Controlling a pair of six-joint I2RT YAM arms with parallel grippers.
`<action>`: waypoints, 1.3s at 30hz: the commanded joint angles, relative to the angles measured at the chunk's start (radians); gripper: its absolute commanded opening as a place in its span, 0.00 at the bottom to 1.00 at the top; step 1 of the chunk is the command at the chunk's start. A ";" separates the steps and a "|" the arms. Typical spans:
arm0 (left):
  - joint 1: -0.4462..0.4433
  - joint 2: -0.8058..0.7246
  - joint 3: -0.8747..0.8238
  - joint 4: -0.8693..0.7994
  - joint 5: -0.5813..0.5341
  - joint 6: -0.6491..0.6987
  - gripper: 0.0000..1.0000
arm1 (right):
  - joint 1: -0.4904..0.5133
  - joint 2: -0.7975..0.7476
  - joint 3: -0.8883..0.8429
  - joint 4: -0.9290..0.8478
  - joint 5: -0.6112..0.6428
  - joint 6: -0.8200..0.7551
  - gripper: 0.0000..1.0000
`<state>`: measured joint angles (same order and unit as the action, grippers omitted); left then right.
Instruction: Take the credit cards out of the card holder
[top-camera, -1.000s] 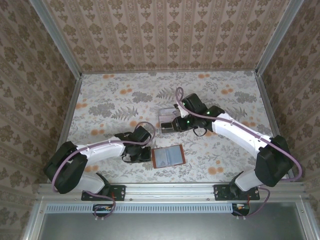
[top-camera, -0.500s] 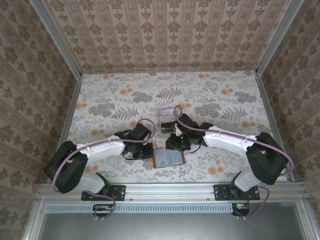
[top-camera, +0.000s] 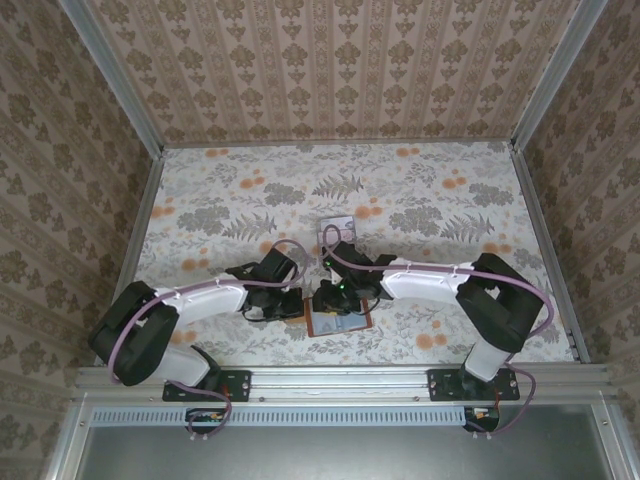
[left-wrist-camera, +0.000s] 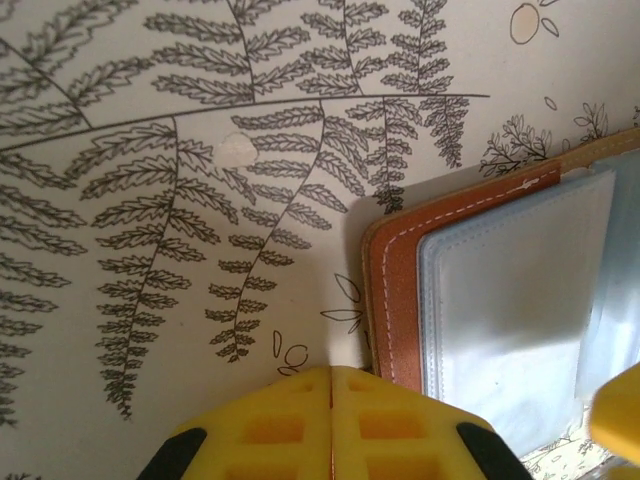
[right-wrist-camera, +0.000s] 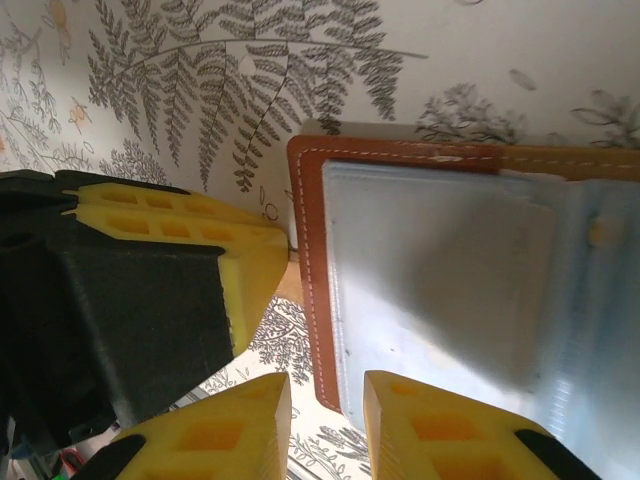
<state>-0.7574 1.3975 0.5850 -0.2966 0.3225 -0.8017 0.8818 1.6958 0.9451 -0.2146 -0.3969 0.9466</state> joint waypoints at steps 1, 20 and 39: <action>0.005 -0.010 -0.033 -0.027 0.000 0.025 0.08 | 0.019 0.039 0.038 0.004 -0.011 0.024 0.26; 0.008 -0.040 -0.088 -0.013 0.049 0.036 0.08 | 0.061 0.125 0.130 -0.223 0.129 -0.047 0.34; 0.027 -0.035 -0.103 -0.017 0.049 0.047 0.08 | 0.108 0.111 0.295 -0.598 0.412 -0.150 0.54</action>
<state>-0.7380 1.3445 0.5148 -0.2718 0.4004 -0.7822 0.9798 1.8042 1.2201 -0.7456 -0.0330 0.8120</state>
